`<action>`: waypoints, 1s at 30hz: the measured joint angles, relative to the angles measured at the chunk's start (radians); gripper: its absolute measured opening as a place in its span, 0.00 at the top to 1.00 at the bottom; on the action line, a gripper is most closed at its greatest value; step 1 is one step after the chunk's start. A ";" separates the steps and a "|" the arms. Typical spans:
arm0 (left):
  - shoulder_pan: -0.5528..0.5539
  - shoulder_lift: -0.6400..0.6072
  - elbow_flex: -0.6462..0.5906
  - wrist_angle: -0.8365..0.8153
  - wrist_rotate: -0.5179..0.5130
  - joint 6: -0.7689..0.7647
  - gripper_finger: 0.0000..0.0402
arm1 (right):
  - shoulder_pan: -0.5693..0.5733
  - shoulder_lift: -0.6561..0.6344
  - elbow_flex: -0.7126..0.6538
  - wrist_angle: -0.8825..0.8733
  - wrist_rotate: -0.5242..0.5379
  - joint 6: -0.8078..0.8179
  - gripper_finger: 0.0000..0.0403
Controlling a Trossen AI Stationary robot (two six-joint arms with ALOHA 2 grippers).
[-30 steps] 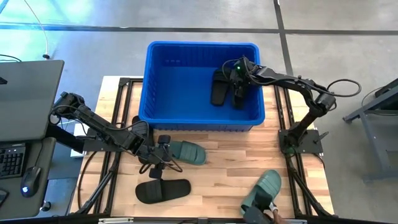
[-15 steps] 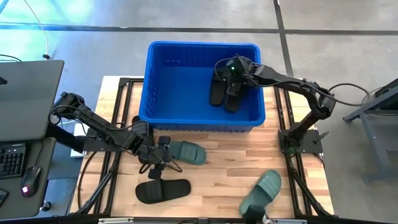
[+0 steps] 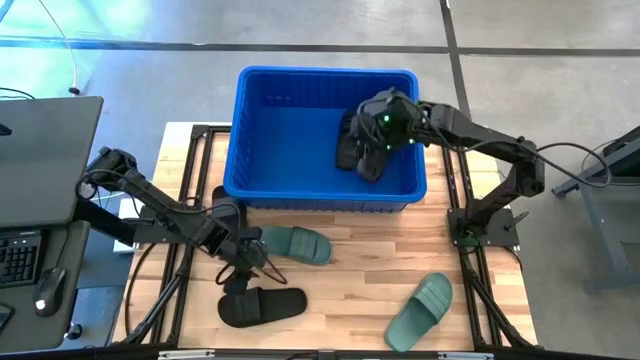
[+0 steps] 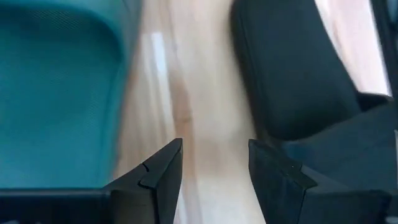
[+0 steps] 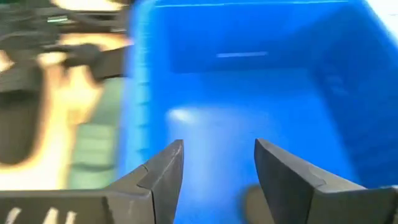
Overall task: Pick and place slides into bin
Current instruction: Put the green slipper into the blue bin
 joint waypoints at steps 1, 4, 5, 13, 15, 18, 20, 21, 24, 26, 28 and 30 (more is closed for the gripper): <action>-0.008 0.000 0.000 0.010 -0.032 0.002 0.58 | 0.019 0.003 0.000 -0.010 -0.020 0.006 0.54; -0.020 0.000 0.000 0.065 -0.161 -0.017 0.58 | 0.079 0.015 0.000 -0.057 -0.030 0.056 0.54; -0.019 0.000 0.000 0.082 -0.194 -0.031 0.58 | 0.100 0.020 0.000 -0.067 -0.021 0.084 0.54; -0.018 0.064 -0.039 0.288 -0.294 -0.057 0.58 | 0.277 0.039 0.000 -0.132 0.089 0.206 0.53; -0.009 0.111 -0.050 0.359 -0.294 -0.060 0.58 | 0.320 0.040 0.000 -0.127 0.140 0.206 0.53; 0.012 0.197 -0.053 0.428 -0.293 -0.103 0.58 | 0.376 0.039 0.000 -0.119 0.219 0.206 0.53; 0.032 0.239 -0.053 0.481 -0.294 -0.108 0.58 | 0.404 0.039 0.000 -0.120 0.258 0.205 0.53; 0.043 0.260 -0.052 0.508 -0.291 -0.109 0.58 | 0.418 0.039 0.000 -0.121 0.270 0.205 0.53; 0.077 0.299 -0.052 0.559 -0.280 -0.110 0.58 | 0.447 0.039 0.000 -0.124 0.283 0.206 0.53; 0.095 0.306 -0.052 0.570 -0.272 -0.111 0.58 | 0.460 0.039 0.000 -0.124 0.284 0.206 0.53; 0.102 0.306 -0.052 0.569 -0.268 -0.128 0.58 | 0.471 0.039 0.000 -0.125 0.288 0.206 0.53; 0.100 0.302 -0.052 0.565 -0.252 -0.135 0.58 | 0.479 0.039 0.000 -0.129 0.292 0.206 0.53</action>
